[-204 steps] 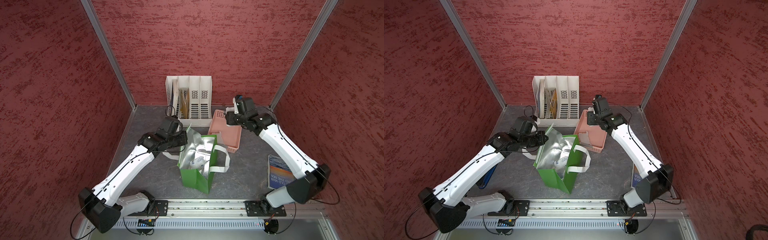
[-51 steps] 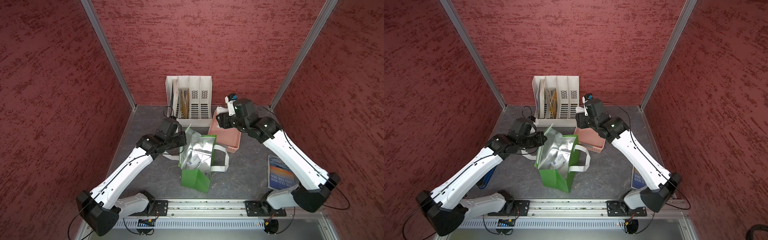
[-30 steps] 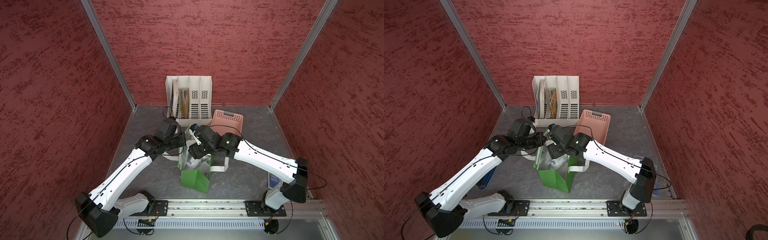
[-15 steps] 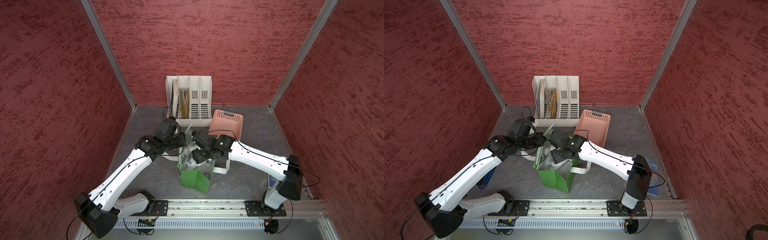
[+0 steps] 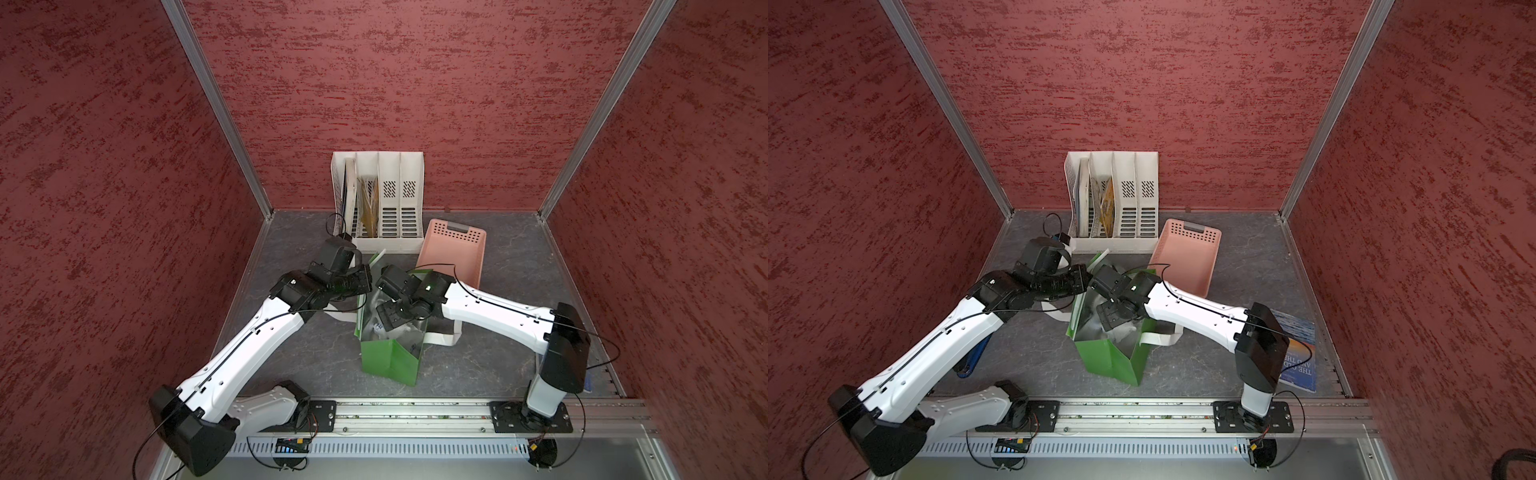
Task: Place the ice pack in the delivery bag
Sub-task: Place the ice pack in the delivery bag, then tear off the adhesive seal from the delivery bag.
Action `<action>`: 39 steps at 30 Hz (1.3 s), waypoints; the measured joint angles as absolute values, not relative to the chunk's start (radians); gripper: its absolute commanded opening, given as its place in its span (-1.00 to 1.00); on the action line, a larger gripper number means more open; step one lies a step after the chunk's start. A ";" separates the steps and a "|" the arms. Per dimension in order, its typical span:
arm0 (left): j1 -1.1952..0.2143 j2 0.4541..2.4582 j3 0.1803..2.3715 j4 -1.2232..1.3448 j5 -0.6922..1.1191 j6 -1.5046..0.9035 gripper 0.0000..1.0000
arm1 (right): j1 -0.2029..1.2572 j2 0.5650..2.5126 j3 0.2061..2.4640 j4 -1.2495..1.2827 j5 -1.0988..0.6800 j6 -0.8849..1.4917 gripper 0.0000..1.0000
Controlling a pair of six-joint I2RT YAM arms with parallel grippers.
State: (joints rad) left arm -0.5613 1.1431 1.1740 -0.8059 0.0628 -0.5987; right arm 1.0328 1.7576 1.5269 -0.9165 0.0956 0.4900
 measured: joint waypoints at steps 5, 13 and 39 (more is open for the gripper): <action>-0.561 1.136 1.172 -0.806 0.066 -0.599 -1.00 | 1.033 1.720 1.526 -0.910 0.104 0.488 0.73; -0.561 1.129 1.161 -0.799 0.067 -0.598 -1.00 | 0.988 1.300 1.386 -0.634 0.068 0.339 0.47; -0.563 1.129 1.158 -0.791 0.081 -0.598 -1.00 | 0.717 1.635 1.592 -0.510 -0.223 1.008 0.52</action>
State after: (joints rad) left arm -0.5632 1.1294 1.1584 -0.7906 0.0811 -0.5983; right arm 0.7170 1.6352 1.5925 -0.5102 -0.2230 1.0080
